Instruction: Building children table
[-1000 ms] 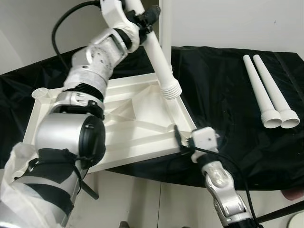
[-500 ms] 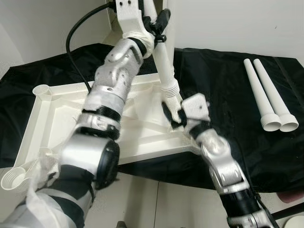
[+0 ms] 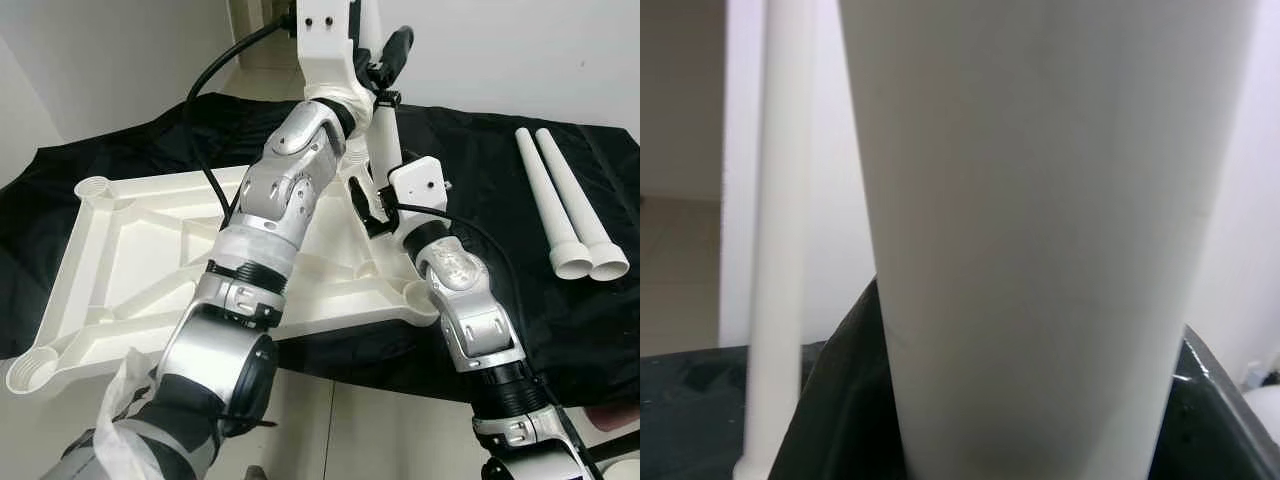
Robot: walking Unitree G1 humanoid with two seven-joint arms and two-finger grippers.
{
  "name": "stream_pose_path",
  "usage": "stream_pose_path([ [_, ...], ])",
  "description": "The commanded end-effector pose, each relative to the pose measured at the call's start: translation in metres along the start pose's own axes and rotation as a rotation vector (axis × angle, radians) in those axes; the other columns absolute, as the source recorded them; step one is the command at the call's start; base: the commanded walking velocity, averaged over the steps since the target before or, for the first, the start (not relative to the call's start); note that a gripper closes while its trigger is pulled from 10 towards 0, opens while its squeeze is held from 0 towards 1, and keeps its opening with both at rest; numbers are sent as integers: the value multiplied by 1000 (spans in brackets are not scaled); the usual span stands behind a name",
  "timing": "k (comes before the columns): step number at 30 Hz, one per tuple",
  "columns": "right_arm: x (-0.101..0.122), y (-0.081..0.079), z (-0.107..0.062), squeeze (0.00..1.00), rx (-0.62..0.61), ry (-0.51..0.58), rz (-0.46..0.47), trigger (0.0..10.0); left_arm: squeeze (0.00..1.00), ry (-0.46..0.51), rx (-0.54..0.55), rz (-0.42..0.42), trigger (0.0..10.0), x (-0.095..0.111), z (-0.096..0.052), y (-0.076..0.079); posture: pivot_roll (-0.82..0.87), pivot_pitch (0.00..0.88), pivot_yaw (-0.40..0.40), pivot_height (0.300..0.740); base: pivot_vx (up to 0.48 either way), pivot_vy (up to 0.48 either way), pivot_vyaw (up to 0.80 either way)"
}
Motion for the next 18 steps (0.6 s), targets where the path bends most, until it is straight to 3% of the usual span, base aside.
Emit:
stream_pose_path([
  [1, 4, -2, 5, 0, 6, 10, -17, 10000, 0, 7, -12, 9, 10000, 3, -1, 4, -21, 0, 9, 740, 0, 0, 0],
  [15, 9, 2, 20, 0, 24, 13, -101, 10000, 0, 7, -34, -6, 10000, 5, -3, 16, -13, 0, 3, 740, 0, 0, 0],
  [16, 10, 2, 21, 0, 23, 16, -102, 5725, 0, 7, -34, -5, 10000, 6, -3, 17, -12, 0, 2, 740, 0, 0, 0],
  [18, 11, 3, 22, 0, 22, 18, -103, 5725, 0, 7, -34, -5, 10000, 6, -4, 18, -12, 0, 2, 740, 0, 0, 0],
])
Point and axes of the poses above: a point about 5 cm out from each wrist's last joint towards the gripper, its own z axis pointing out of the wrist towards the gripper, its own x axis along the axis of the wrist's last joint, y = z × x, the point moved 6 cm from there along z, pointing out of the wrist towards the gripper, and after that the axes turned 11 degrees about z, right-handed, at the moved point
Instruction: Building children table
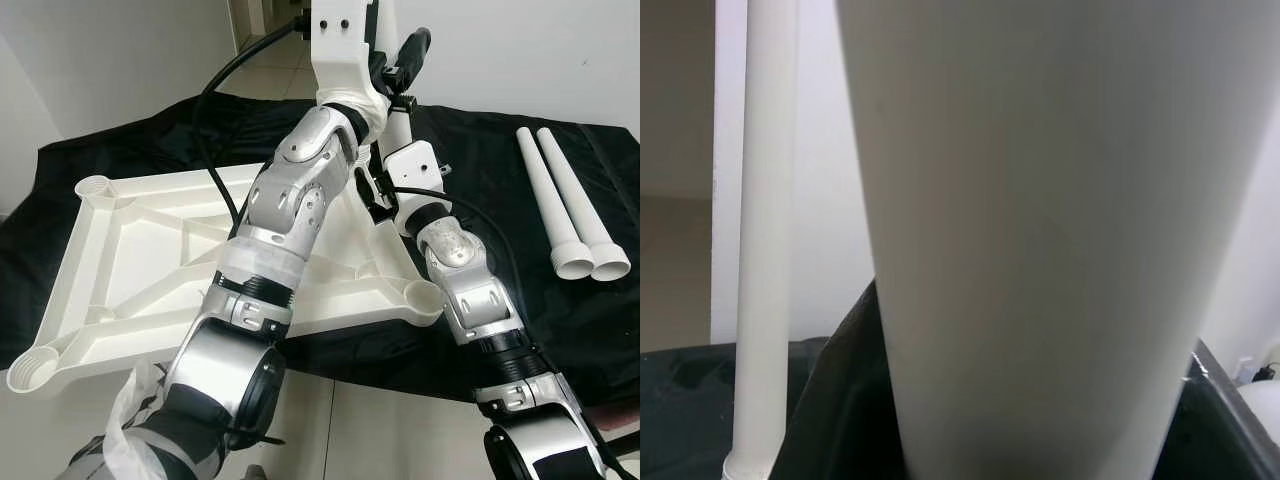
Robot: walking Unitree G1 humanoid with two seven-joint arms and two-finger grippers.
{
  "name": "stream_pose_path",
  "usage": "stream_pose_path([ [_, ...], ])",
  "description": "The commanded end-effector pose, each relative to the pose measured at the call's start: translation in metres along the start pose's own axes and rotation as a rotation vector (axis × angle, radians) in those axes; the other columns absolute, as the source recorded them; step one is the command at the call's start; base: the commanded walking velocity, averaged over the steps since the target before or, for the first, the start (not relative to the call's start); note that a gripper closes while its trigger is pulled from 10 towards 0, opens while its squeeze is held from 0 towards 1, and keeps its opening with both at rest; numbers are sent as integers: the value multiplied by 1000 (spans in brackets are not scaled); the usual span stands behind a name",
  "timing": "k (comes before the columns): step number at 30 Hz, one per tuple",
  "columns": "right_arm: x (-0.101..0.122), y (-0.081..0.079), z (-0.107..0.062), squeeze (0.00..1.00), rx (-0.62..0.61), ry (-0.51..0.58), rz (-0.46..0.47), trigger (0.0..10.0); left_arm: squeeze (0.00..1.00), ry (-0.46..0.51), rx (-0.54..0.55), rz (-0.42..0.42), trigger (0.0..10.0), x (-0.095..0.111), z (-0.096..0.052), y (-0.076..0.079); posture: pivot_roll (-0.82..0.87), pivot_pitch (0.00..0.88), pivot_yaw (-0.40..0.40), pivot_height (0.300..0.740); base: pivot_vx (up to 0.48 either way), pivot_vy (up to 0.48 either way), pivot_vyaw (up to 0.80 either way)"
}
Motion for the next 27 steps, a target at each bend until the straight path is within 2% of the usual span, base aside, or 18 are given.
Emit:
stream_pose_path([
  [1, 4, -5, 4, 0, 14, 13, 12, 0, 0, 5, -14, -1, 10000, 3, 0, 5, -12, 0, 2, 740, 0, 0, 0],
  [3, 2, -5, 4, 0, 5, 1, 40, 0, 0, 4, -13, -2, 10000, 4, 0, 6, -13, 0, 3, 740, 0, 0, 0],
  [13, -5, -2, 2, 0, -15, -29, 54, 0, 0, 1, -24, 21, 10000, 5, 2, 10, -17, 0, 12, 740, 0, 0, 0],
  [14, -6, -3, 2, 0, -17, -31, 62, 2471, 1000, 0, -26, 14, 10000, 5, 1, 10, -17, 0, 14, 740, 0, 0, 0],
  [17, -7, -3, 2, 0, -20, -34, 75, 2471, 1000, 1, -27, -2, 10000, 4, 1, 10, -17, 0, 14, 740, 0, 0, 0],
  [18, -9, -5, 2, 0, -30, -44, 97, 10000, 1000, -1, -48, -11, 10000, 4, 0, 13, -19, 2, 17, 740, 0, 0, 0],
  [21, -9, -5, 2, 0, -30, -44, 97, 10000, 1000, -1, -48, -11, 10000, 4, 0, 13, -19, 2, 17, 740, 0, 0, 0],
  [22, -12, -4, 1, 0, -46, -61, 99, 10000, 906, 4, -58, -11, 10000, 4, -1, 15, -25, 3, 19, 740, 0, 0, 0],
  [25, -20, -1, 0, 0, -87, -97, 119, 10000, 906, 24, -59, -13, 10000, 7, -3, 16, -25, 3, 19, 740, 0, 0, 0],
  [26, -25, 2, -2, 0, -115, -113, 124, 10000, 0, 32, -54, -26, 10000, 8, -4, 15, -25, 4, 20, 740, 0, 0, 0],
  [27, -28, 5, -3, 0, -132, -121, 127, 10000, 0, 35, -50, -36, 10000, 9, -5, 13, -25, 4, 20, 740, 0, 0, 0],
])
Point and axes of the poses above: a point about 5 cm out from each wrist's last joint towards the gripper, its own z axis pointing out of the wrist towards the gripper, its own x axis along the axis of the wrist's last joint, y = z × x, the point moved 6 cm from there along z, pointing out of the wrist towards the gripper, and after that the axes turned 11 degrees about z, right-handed, at the moved point
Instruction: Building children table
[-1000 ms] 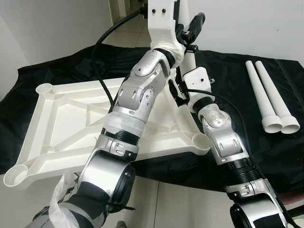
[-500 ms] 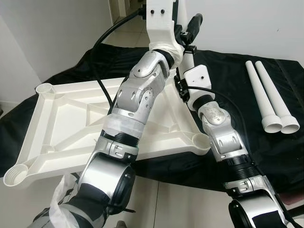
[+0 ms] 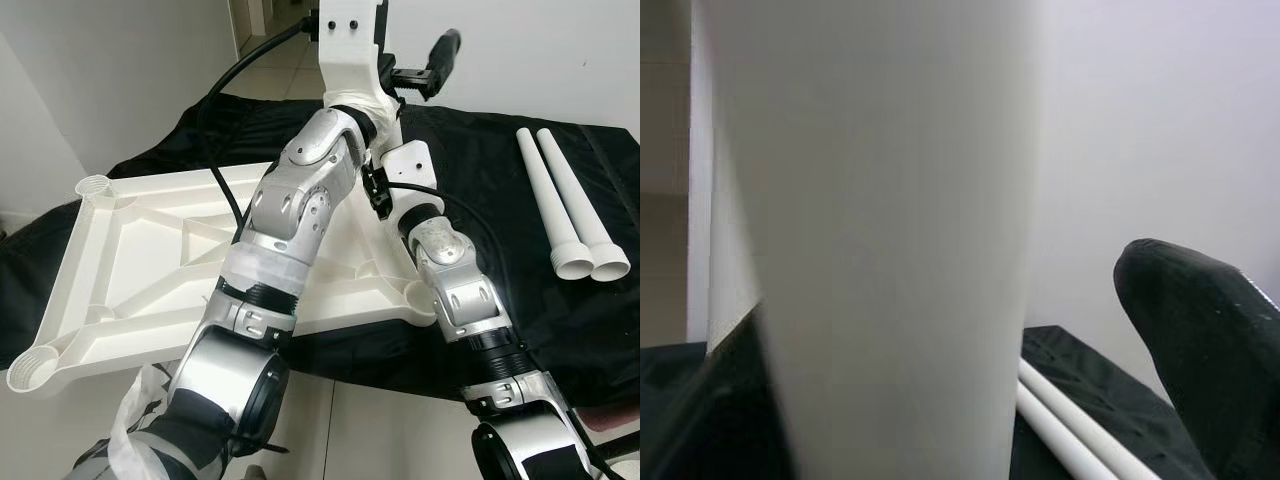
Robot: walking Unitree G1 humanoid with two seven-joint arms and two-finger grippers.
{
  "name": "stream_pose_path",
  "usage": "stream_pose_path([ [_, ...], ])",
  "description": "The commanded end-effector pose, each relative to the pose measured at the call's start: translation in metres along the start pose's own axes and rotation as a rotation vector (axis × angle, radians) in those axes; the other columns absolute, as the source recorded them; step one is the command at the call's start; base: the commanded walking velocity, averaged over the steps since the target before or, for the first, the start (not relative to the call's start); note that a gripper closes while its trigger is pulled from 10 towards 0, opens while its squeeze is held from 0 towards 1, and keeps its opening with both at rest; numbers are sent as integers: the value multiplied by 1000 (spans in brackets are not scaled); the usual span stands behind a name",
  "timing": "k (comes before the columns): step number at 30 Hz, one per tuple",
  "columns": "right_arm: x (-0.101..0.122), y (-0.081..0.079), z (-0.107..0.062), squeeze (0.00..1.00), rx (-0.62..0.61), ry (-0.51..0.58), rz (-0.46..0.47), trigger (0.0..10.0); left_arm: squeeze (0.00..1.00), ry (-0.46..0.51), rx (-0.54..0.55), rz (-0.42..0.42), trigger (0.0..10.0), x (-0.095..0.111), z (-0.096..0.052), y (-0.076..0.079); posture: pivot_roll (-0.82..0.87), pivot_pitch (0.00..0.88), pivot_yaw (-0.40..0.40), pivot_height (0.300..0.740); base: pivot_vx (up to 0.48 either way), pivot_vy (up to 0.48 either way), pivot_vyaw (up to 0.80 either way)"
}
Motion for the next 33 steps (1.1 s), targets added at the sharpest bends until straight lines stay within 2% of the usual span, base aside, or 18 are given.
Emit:
stream_pose_path([
  [1, -11, 8, -2, 0, -43, -43, 16, 10000, 0, 30, -37, -9, 10000, 7, -2, 5, -25, 4, 20, 740, 0, 0, 0],
  [4, -19, 19, -6, 0, -106, -67, 51, 10000, 0, 68, -14, -76, 10000, 14, -7, -3, -27, 9, 25, 740, 0, 0, 0],
  [7, -23, 24, -7, 0, -136, -79, 27, 10000, 0, 90, 17, -130, 10000, 19, -8, -12, -26, 9, 24, 740, 0, 0, 0],
  [9, -25, 27, -9, 0, -158, -86, 73, 10000, 0, 110, 41, -176, 10000, 24, -9, -20, -27, 15, 27, 740, 0, 0, 0],
  [12, -26, 27, -9, 0, -164, -86, 93, 10000, 0, 116, 48, -186, 10000, 26, -10, -22, -27, 15, 27, 740, 0, 0, 0],
  [13, -26, 31, -11, 0, -189, -79, 135, 10000, 0, 113, 58, -194, 10000, 25, -11, -26, -26, 16, 25, 740, 0, 0, 0],
  [17, -27, 35, -13, 0, -207, -71, 171, 10000, 0, 109, 61, -197, 10000, 23, -13, -28, -26, 16, 25, 740, 0, 0, 0],
  [19, -26, 45, -20, 0, -261, -46, 236, 10000, 0, 42, 5, -177, 10000, 3, -27, -22, -65, 25, 30, 740, 0, 0, 0],
  [22, -26, 45, -20, 0, -261, -46, 236, 10000, 0, 42, 5, -177, 10000, 3, -27, -22, -65, 25, 30, 740, 0, 0, 0],
  [23, -25, 48, -23, 0, -277, -40, 246, 10000, 0, 22, 9, -162, 10000, -3, -31, -23, -73, 28, 33, 740, 0, 0, 0],
  [24, -23, 56, -29, 0, -304, -8, 249, 10000, 0, -8, 44, -127, 10000, -15, -39, -29, -83, 29, 32, 740, 0, 0, 0],
  [29, -21, 61, -35, 0, -311, 25, 261, 10000, 0, -46, 63, -91, 10000, -28, -47, -35, -83, 29, 32, 740, 0, 0, 0],
  [30, -19, 63, -40, 0, -314, 49, 266, 10000, 0, -81, 85, -70, 10000, -40, -54, -42, -93, 24, 37, 740, 0, 0, 0],
  [33, -19, 63, -40, 0, -314, 49, 266, 10000, 0, -81, 85, -70, 10000, -40, -54, -42, -93, 24, 37, 740, 0, 0, 0],
])
Point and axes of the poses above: a point about 5 cm out from each wrist's last joint towards the gripper, its own z axis pointing out of the wrist towards the gripper, its own x axis along the axis of the wrist's last joint, y = z × x, the point moved 6 cm from there along z, pointing out of the wrist towards the gripper, and after that the axes turned 11 degrees about z, right-handed, at the moved point
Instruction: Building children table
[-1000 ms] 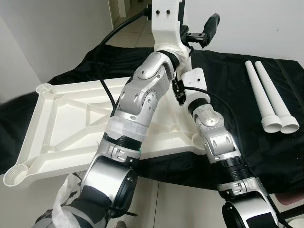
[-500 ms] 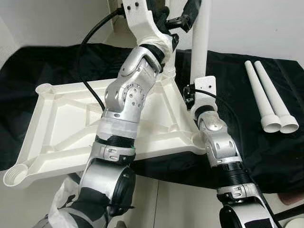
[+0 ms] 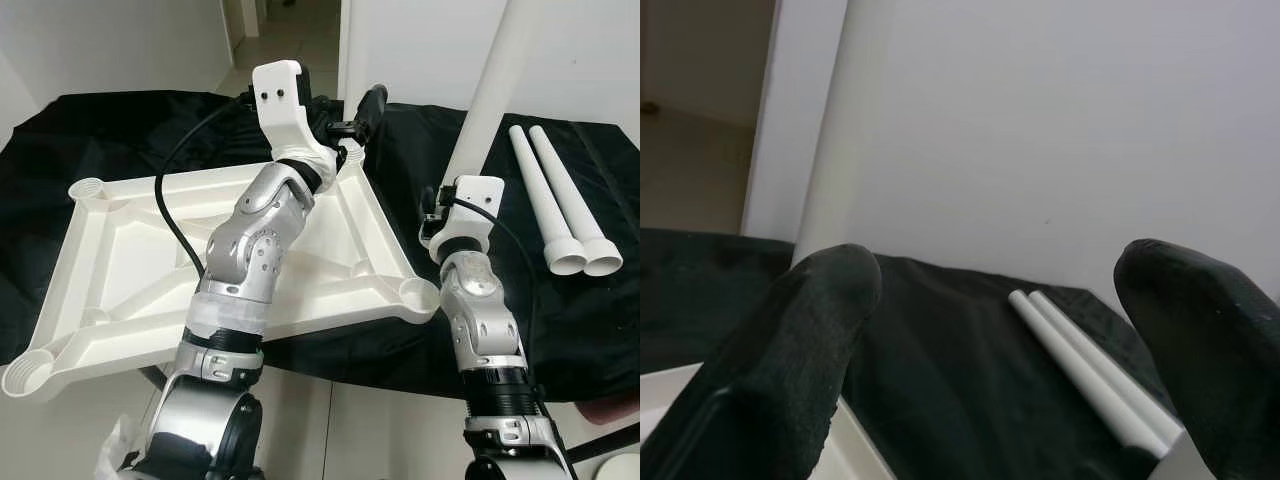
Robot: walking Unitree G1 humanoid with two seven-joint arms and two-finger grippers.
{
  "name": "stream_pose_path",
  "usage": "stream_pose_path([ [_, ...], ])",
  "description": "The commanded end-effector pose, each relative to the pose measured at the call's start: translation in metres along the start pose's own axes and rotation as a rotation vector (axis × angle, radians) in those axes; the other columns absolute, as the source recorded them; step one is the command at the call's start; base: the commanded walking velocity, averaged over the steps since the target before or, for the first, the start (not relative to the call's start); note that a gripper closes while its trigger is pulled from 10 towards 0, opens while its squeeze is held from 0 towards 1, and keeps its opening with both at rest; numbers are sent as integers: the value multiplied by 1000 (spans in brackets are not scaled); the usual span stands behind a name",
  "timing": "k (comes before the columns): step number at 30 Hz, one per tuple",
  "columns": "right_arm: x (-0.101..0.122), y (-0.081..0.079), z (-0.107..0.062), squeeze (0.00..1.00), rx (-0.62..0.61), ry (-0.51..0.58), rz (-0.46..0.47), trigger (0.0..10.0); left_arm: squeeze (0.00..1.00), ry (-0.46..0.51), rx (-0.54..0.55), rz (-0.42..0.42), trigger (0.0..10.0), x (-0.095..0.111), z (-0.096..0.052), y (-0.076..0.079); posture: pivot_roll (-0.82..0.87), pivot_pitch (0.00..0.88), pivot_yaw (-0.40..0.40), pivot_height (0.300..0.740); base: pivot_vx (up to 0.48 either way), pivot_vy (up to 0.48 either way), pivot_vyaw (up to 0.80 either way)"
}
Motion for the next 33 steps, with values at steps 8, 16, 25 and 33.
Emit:
stream_pose_path([
  [8, -3, 32, -34, 0, -10, 88, 21, 10000, 0, -158, 94, 165, 10000, -67, -43, -36, -121, 0, 36, 740, 0, 0, 0],
  [16, -33, 49, -56, 0, -33, 31, 24, 10000, 0, -276, 244, 250, 10000, -105, -77, -82, -149, 0, 40, 740, 0, 0, 0],
  [25, -29, 56, -57, 0, -36, 50, 16, 10000, 0, -269, 221, 267, 10000, -107, -77, -73, -145, 0, 40, 740, 0, 0, 0],
  [33, -30, 56, -56, 0, -32, 53, 12, 10000, 0, -257, 225, 276, 10000, -106, -78, -76, -134, 0, 43, 740, 0, 0, 0],
])
Point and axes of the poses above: a point about 5 cm out from each wrist's last joint towards the gripper, its own z axis pointing out of the wrist towards the gripper, its own x axis along the axis of the wrist's last joint, y = z × x, the point moved 6 cm from there along z, pointing out of the wrist towards the gripper, and after that the axes turned 11 degrees about z, right-handed, at the moved point
